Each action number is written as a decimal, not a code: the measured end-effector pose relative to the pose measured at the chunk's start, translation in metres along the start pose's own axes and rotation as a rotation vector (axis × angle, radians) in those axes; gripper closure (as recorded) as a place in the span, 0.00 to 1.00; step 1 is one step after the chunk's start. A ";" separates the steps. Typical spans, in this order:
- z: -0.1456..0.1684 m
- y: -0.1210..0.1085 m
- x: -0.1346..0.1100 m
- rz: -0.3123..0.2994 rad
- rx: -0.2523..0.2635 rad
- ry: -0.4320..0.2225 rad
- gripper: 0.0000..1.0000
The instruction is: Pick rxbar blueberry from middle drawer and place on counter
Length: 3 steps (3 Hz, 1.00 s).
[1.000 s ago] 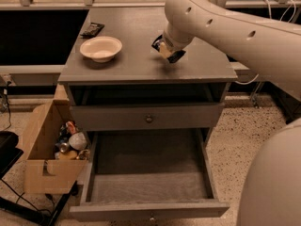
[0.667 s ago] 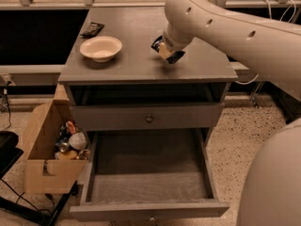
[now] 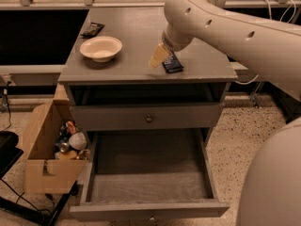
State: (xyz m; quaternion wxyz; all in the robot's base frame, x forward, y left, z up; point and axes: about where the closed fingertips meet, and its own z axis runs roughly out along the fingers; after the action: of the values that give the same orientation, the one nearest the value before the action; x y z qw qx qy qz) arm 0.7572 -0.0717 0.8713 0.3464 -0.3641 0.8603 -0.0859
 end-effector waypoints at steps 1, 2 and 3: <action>-0.036 -0.011 -0.014 0.029 -0.056 -0.027 0.00; -0.114 -0.028 -0.029 0.023 -0.089 -0.081 0.00; -0.202 -0.048 -0.020 0.029 -0.039 -0.151 0.00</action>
Offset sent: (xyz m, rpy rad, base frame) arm -0.0867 -0.0272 0.2054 0.1580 -0.0230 0.1124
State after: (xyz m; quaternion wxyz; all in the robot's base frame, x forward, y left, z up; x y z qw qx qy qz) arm 0.6613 -0.1138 1.0521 0.4042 -0.3638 0.8384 -0.0367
